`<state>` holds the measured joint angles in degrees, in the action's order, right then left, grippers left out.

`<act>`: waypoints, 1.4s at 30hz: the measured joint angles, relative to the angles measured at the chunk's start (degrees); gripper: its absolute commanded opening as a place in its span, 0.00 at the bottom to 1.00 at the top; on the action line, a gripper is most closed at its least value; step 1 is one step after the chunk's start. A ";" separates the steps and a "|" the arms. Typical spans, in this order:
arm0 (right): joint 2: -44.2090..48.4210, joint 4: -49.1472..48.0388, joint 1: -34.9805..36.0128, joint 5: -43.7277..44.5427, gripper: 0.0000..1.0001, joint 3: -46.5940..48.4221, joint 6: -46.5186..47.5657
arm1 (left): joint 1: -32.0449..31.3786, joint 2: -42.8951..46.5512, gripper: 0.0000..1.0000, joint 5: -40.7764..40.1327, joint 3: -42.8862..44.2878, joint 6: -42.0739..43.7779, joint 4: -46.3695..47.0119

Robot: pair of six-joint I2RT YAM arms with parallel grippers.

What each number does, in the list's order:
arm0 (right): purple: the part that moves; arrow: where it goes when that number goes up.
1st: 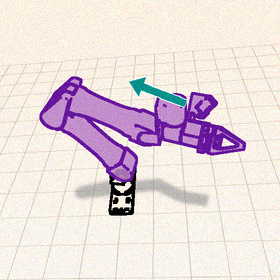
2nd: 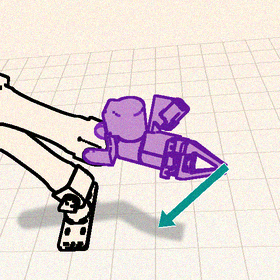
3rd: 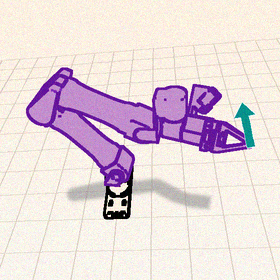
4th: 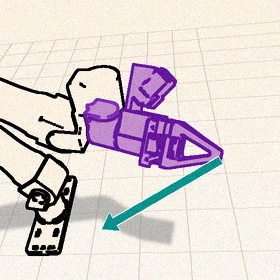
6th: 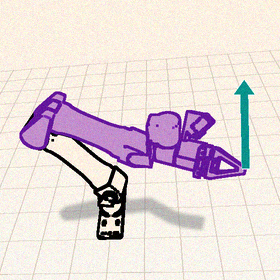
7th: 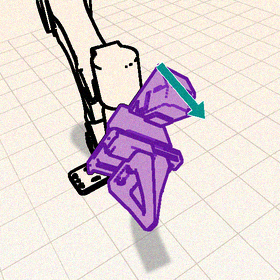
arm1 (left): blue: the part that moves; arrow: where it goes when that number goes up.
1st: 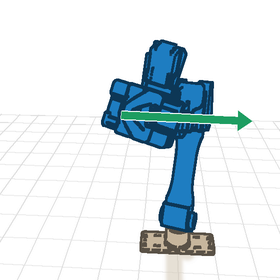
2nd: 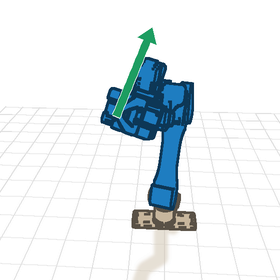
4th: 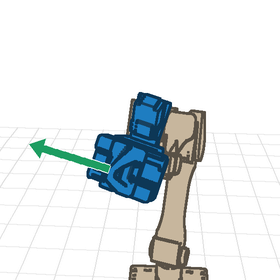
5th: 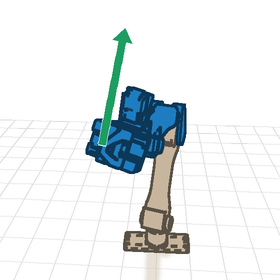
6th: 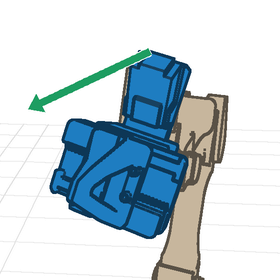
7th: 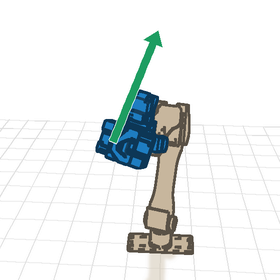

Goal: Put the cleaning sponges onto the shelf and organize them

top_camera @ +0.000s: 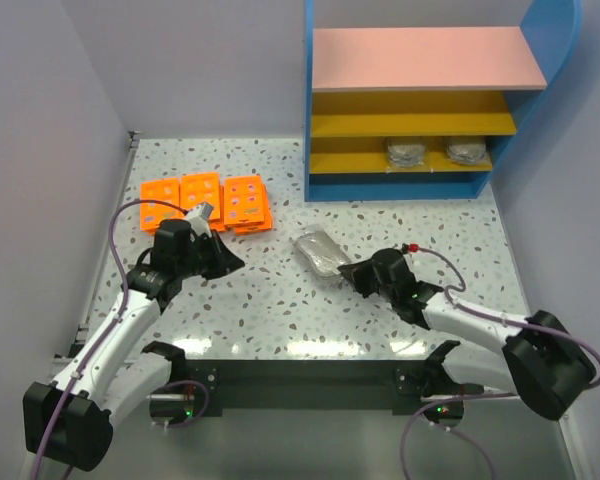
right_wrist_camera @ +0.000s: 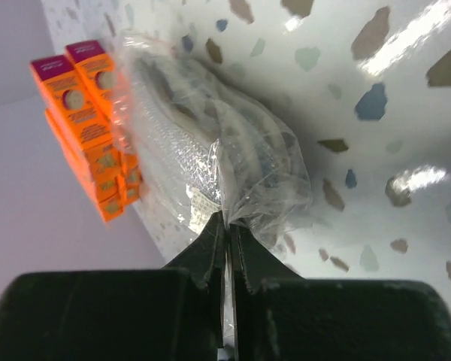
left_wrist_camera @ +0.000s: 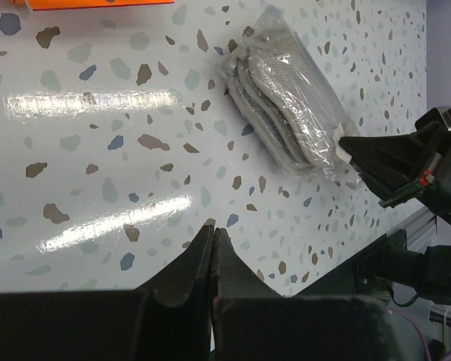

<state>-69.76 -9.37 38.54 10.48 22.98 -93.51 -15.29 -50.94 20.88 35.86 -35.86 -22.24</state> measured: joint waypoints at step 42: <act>-5.70 7.02 -10.12 13.29 0.00 29.55 8.68 | 0.00 -4.90 0.00 -0.83 7.08 2.47 -2.29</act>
<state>-75.46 -2.35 28.42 23.77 52.53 -84.84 -15.29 -55.83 20.05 42.94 -33.39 -24.53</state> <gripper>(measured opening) 0.025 0.018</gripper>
